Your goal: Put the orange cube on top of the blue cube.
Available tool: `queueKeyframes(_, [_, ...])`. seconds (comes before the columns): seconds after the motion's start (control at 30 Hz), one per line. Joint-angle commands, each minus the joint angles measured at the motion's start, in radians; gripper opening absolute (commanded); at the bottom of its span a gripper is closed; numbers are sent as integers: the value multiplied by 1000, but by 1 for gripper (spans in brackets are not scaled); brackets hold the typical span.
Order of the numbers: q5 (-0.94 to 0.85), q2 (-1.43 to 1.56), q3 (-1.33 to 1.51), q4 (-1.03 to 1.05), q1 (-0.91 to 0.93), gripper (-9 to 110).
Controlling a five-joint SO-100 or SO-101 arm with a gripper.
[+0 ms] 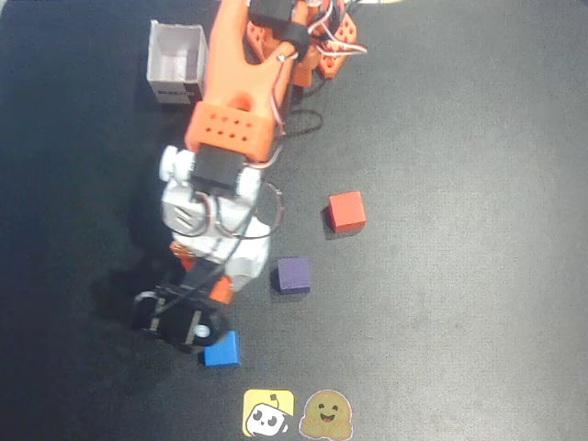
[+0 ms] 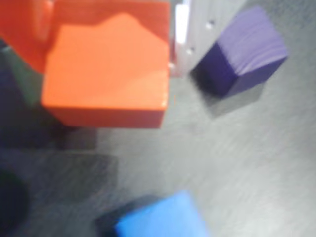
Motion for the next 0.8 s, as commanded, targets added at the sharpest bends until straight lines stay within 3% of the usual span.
queueKeyframes(0.0, [-20,-8,-74,-38,5,6])
queueKeyframes(0.77, [55,-189,-227,-167,-32,6])
